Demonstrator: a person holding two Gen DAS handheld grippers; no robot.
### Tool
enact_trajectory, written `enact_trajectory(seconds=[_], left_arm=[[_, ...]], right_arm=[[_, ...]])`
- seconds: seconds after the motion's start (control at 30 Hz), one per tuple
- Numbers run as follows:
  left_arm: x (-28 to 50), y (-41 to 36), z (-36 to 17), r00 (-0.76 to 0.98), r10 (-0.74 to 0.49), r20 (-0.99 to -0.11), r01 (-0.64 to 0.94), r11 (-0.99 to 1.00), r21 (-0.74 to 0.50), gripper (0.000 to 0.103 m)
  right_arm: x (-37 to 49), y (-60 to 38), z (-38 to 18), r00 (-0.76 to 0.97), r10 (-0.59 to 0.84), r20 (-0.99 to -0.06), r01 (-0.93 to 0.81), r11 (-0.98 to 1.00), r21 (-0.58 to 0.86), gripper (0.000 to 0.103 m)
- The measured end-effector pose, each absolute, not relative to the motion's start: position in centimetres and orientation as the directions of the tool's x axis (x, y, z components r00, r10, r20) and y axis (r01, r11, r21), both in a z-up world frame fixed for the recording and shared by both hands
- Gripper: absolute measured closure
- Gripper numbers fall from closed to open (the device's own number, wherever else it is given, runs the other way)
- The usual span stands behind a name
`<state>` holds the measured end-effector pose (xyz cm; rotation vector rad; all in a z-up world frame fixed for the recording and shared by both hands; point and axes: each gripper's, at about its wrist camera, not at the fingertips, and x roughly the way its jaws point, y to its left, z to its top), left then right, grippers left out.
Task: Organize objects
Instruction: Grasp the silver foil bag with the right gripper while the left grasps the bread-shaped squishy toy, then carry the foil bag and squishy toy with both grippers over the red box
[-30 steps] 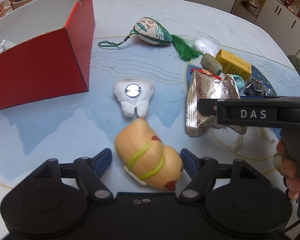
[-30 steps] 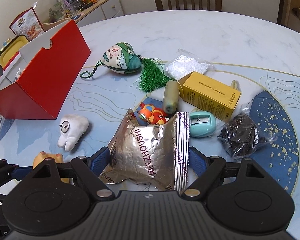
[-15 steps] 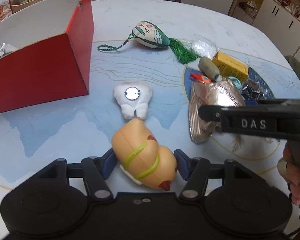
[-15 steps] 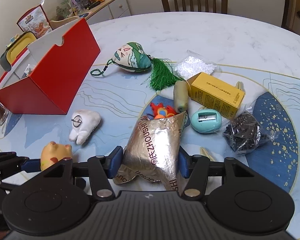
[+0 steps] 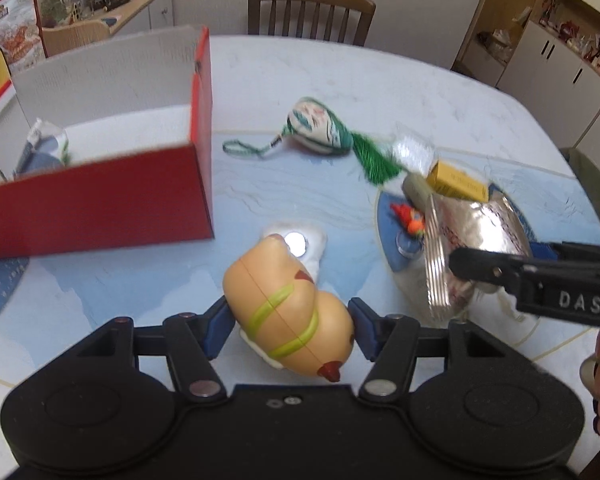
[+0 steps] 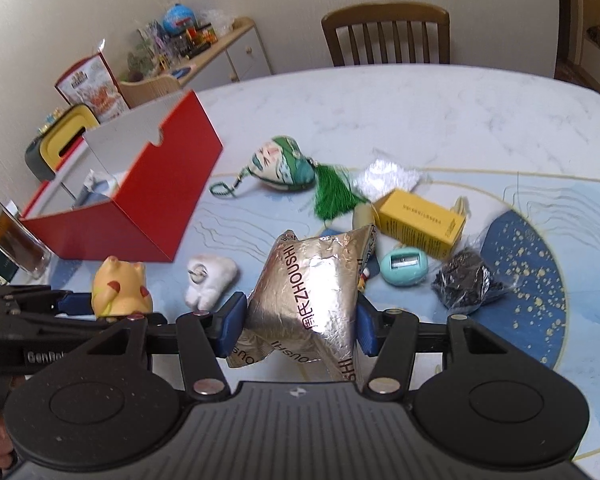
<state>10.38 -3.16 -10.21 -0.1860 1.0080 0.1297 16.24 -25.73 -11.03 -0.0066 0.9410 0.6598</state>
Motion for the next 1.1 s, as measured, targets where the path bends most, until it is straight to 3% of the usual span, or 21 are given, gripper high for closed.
enact_trajectory(seconds=[0.67, 1.1], left_arm=[[12.2, 4.9, -2.4, 0.623, 0.060, -0.780, -0.171, 0.983, -0.062, 0.042], [14.1, 11.9, -1.7, 0.614, 0.114, -0.781, -0.214, 0.977, -0.025, 0.042]], right_arm=[[18.6, -22.6, -1.2, 0.509, 0.540, -0.670, -0.566, 0.797, 0.212, 0.048], [18.2, -13.8, -0.2, 0.482, 0.567, -0.668, -0.650, 0.743, 0.161, 0.048]])
